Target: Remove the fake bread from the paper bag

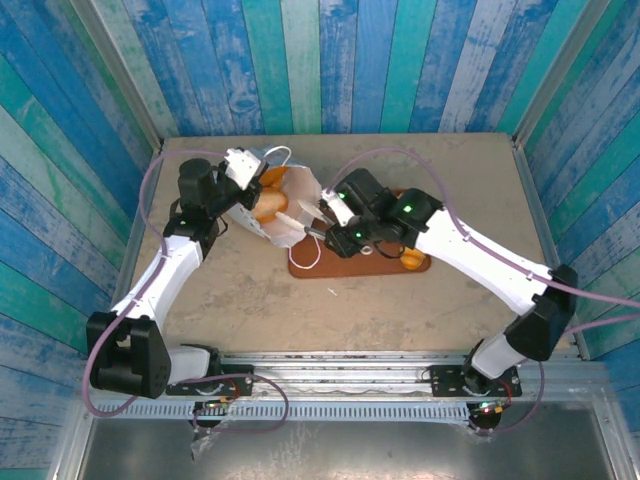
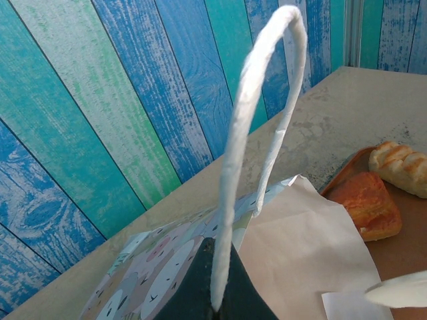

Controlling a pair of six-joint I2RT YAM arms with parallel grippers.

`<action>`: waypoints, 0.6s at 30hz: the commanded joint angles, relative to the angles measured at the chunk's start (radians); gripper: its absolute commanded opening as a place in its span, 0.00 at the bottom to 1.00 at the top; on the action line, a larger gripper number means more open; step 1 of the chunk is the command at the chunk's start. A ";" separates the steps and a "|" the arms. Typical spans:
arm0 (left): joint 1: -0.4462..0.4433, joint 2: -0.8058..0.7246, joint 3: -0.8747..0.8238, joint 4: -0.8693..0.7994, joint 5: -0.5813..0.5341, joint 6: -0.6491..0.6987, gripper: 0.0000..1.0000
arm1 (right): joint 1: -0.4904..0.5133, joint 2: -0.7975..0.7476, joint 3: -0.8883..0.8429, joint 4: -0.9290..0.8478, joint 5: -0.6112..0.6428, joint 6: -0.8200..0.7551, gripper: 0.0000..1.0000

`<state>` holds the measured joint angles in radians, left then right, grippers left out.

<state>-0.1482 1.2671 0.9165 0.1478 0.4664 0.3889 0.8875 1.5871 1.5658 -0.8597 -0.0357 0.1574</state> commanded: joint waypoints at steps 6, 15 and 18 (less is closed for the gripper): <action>-0.001 -0.037 0.015 0.005 0.020 0.010 0.00 | 0.038 0.166 0.148 -0.037 0.172 -0.161 0.50; -0.001 -0.034 0.030 -0.005 0.020 0.015 0.00 | 0.041 0.278 0.203 -0.023 0.251 -0.278 0.50; -0.001 -0.033 0.030 -0.007 0.021 0.016 0.00 | 0.040 0.309 0.227 -0.022 0.264 -0.303 0.50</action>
<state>-0.1482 1.2671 0.9173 0.1394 0.4732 0.3923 0.9264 1.8782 1.7489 -0.8864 0.1871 -0.0933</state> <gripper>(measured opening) 0.044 0.504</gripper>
